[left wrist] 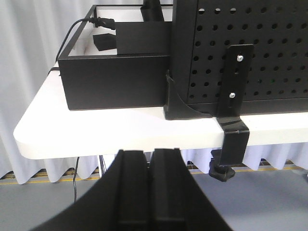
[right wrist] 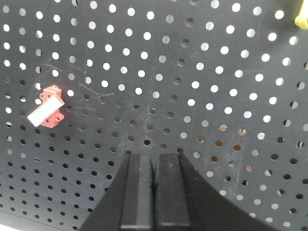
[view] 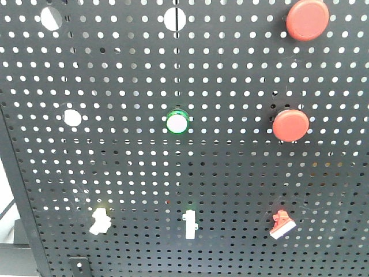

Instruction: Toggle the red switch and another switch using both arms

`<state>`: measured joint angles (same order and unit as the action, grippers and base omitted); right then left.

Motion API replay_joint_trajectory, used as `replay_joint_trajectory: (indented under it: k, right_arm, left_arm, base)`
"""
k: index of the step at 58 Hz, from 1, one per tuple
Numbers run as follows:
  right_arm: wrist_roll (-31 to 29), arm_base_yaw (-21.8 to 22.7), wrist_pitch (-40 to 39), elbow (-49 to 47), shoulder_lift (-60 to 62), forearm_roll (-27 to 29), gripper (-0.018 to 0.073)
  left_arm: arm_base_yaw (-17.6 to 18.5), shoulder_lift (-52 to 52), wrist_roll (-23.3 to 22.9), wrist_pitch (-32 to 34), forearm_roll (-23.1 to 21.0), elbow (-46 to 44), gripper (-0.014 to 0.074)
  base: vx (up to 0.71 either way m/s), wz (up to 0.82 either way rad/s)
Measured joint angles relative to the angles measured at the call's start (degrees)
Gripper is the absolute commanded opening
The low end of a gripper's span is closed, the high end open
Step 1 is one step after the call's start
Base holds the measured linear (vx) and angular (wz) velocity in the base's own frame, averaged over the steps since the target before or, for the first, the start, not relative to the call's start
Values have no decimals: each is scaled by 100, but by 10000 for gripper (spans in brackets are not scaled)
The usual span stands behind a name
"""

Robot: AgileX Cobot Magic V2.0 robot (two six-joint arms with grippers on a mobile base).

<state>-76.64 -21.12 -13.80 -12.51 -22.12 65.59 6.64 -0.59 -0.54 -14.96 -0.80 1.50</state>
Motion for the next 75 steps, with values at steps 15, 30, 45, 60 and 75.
replay_joint_trajectory:
  k: [15,30,45,60,75]
  right_arm:
    - [585,0,179,0,0,-1001,-6]
    - [6219,286,1082,361,25,-6362,-6]
    - [7664,1788,1380,1414,1195,-7243,-6]
    - [7664,2417,2076,1431,2267,-7264,-6]
    - [7664,2426,2135,1431,2285,-7189,-6]
  left_arm:
    - [0,0,0,0,0,0,3]
    - [0,0,0,0,0,0,3]
    - [0,0,0,0,0,0,3]
    - [0,0,0,-19,-6,0,3]
    - [0,0,0,-40,-6,0,3]
  base:
    - [0,0]
    - [0,0]
    - [0,0]
    - [0,0]
    - [0,0]
